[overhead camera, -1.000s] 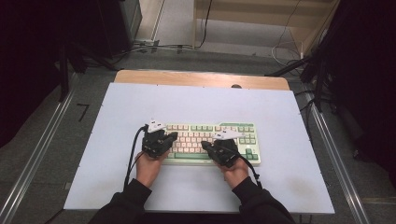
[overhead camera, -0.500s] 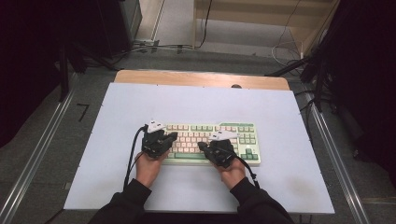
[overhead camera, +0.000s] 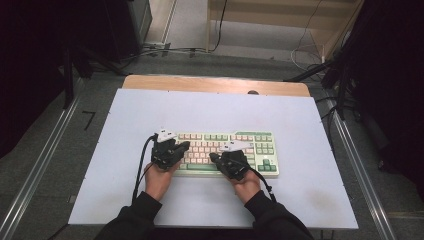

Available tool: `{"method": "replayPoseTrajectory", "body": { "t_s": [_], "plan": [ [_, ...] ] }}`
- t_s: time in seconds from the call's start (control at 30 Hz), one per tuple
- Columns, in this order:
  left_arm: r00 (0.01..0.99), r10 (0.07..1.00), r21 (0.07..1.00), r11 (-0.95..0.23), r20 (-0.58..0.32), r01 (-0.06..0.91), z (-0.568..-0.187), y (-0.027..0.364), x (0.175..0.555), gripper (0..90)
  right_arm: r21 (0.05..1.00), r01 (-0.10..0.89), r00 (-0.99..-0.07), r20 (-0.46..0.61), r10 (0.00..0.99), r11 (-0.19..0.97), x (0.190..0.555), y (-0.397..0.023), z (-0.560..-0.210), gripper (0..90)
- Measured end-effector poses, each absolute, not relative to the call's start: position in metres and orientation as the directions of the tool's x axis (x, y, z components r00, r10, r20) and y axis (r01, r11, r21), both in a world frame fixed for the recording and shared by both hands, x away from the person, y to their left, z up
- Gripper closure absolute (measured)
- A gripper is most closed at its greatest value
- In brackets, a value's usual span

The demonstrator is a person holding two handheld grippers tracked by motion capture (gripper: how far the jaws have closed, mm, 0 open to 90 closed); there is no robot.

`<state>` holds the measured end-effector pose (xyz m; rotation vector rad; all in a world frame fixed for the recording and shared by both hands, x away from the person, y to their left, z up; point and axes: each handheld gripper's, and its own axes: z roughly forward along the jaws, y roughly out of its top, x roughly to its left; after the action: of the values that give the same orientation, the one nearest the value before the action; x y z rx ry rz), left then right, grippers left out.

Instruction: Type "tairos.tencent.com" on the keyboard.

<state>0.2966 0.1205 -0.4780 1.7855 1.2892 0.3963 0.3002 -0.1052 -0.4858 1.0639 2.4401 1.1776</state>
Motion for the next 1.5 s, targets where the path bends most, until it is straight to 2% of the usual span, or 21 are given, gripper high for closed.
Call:
{"method": "replayPoseTrajectory", "body": {
  "t_s": [0.63, 1.5],
  "plan": [
    [0.411, 0.883, 0.795, -0.076, -0.226, 0.602, -0.477, 0.121, 0.296, 90.0, 0.733, 0.524, -0.713, 0.099, 0.694, 0.434, 0.303, -0.102, -0.491, 87.8],
    [0.422, 0.878, 0.793, -0.084, -0.228, 0.603, -0.476, 0.120, 0.293, 90.0, 0.760, 0.520, -0.699, 0.117, 0.706, 0.389, 0.301, -0.109, -0.481, 87.8]
  ]
}}
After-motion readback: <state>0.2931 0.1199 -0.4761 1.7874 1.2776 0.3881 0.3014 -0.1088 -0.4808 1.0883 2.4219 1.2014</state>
